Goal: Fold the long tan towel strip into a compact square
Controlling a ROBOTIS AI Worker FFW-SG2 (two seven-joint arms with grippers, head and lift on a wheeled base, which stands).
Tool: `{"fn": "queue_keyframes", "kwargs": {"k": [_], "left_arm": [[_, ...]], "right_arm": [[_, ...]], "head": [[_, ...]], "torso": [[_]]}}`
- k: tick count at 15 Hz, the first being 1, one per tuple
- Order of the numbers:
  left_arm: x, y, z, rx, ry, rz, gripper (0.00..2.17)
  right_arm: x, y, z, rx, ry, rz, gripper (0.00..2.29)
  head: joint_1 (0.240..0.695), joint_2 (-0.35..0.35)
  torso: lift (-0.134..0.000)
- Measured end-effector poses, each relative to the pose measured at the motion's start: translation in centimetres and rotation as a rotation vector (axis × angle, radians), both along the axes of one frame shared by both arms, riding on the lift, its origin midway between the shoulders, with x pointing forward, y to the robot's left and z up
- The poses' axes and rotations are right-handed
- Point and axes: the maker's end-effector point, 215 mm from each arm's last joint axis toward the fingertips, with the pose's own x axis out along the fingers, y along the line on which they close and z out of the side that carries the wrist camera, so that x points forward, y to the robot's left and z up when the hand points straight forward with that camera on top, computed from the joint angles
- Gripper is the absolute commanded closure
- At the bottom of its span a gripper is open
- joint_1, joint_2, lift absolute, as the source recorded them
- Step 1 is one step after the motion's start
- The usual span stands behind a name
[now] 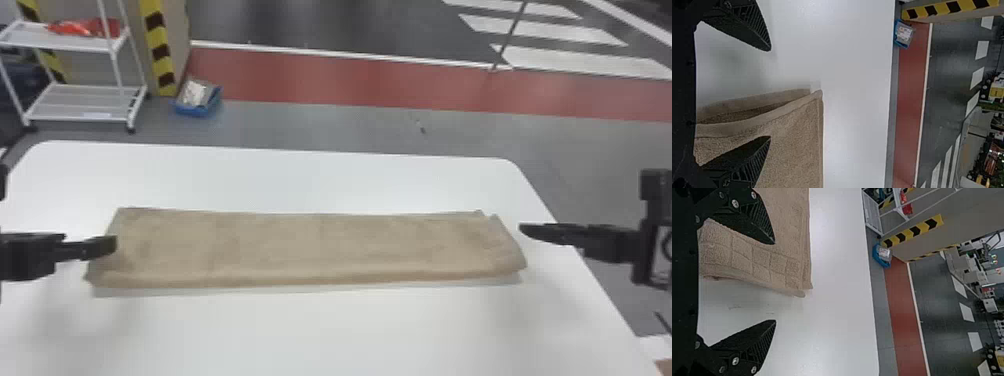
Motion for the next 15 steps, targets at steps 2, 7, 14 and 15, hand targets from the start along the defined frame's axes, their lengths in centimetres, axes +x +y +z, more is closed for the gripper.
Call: {"fn": "queue_keyframes", "kwargs": {"k": [2,7,14,15], "left_arm": [[-0.45,-0.23,-0.32,-0.011,0.005,0.0,0.09],[-0.53,-0.11,-0.22,-0.017,0.002,0.005,0.09],[-0.75,-0.39,-0.64,-0.009,0.008,-0.001,0.09],[-0.77,-0.41,-0.66,-0.01,0.009,-0.001,0.09]], "right_arm": [[-0.16,-0.05,-0.22,0.004,-0.006,-0.001,0.19],[-0.19,-0.06,-0.23,0.005,-0.021,-0.001,0.19],[0.58,0.73,0.09,-0.007,-0.063,0.02,0.19],[0.61,0.8,0.09,-0.007,-0.064,0.022,0.19]], "head": [[0.695,-0.184],[0.695,-0.184],[0.695,-0.179],[0.695,-0.178]], "torso": [[-0.124],[-0.124],[-0.124],[-0.124]]}}
